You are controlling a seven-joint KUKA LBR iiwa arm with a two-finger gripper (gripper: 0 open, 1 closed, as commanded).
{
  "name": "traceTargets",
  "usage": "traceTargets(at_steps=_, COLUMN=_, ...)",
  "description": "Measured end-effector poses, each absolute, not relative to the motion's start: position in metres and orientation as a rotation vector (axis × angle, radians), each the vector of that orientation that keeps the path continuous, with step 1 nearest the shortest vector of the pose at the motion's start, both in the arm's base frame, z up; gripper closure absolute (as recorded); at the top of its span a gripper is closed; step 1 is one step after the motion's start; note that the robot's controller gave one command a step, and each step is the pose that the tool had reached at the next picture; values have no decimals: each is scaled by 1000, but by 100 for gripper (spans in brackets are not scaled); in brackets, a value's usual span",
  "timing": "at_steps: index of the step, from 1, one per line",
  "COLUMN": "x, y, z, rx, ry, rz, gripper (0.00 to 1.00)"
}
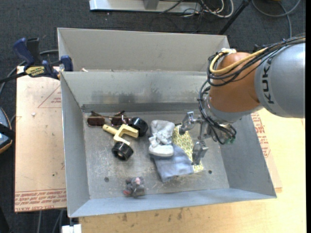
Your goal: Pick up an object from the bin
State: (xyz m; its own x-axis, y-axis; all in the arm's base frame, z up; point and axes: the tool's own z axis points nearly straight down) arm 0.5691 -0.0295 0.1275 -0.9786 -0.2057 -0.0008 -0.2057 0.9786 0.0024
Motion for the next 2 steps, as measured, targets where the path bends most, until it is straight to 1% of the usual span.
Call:
traceTargets(at_steps=1, x=563, y=-20, z=102, rx=-162, ry=3140, rz=4, gripper=0)
traceTargets(at_steps=2, x=560, y=-6, z=80, rx=-436, ry=3100, rz=-3, gripper=0)
